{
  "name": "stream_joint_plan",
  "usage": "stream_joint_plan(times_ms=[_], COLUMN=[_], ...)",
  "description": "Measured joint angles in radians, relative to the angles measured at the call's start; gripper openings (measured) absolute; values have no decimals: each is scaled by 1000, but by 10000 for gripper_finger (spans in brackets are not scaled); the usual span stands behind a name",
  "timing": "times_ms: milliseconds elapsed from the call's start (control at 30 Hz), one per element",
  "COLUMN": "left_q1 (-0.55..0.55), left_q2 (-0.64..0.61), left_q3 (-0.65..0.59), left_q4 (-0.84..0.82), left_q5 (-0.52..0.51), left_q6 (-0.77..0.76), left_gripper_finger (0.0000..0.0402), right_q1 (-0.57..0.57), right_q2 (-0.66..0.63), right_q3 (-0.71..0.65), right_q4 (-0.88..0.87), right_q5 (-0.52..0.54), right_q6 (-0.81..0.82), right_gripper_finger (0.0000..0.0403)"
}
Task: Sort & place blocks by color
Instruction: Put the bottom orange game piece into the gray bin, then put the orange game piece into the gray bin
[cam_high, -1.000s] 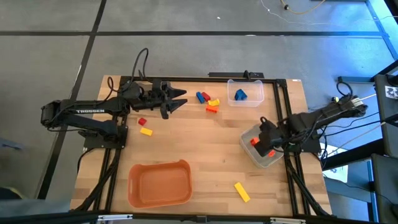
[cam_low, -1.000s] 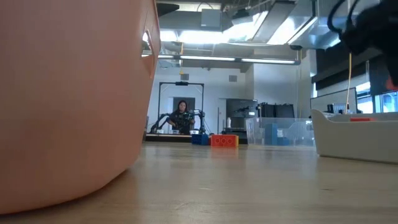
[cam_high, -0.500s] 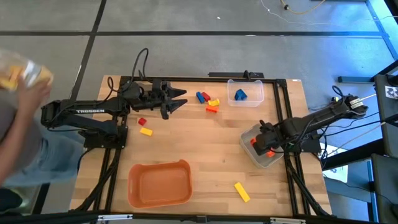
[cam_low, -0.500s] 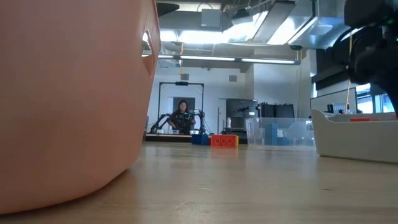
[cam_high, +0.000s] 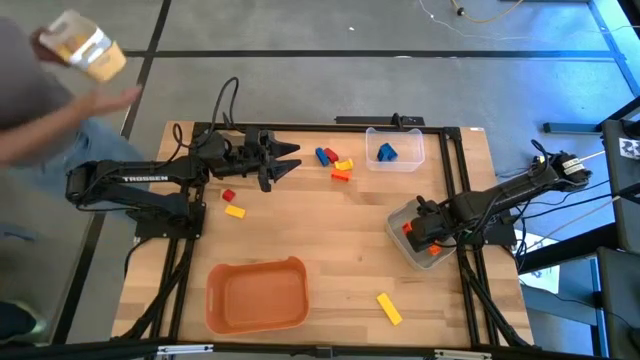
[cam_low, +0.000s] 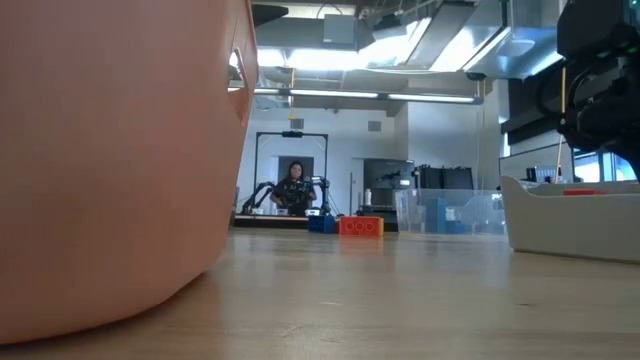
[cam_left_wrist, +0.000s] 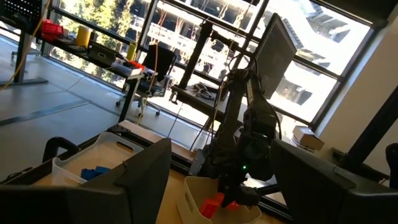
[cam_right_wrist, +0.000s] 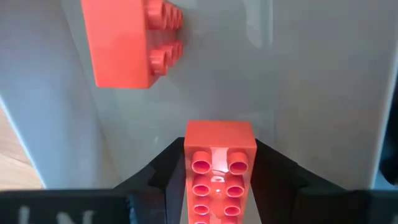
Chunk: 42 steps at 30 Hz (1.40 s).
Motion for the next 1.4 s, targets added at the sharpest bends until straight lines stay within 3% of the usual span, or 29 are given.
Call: stream_joint_plan(times_ms=[500,767,1033,1400], left_q1=[0,0,0,0], left_q2=[0,0,0,0], left_q3=[0,0,0,0], left_q4=[0,0,0,0], left_q5=[0,0,0,0], left_q6=[0,0,0,0], left_gripper_finger=[266,266,266,266], right_q1=[0,0,0,-1], right_q2=[0,0,-3,-8], right_q3=[0,0,59,298], right_q4=[0,0,-24,-2], right_q5=[0,-5,-1,-51], right_q6=[0,0,-12,-321], right_gripper_finger=[142,267,287,288])
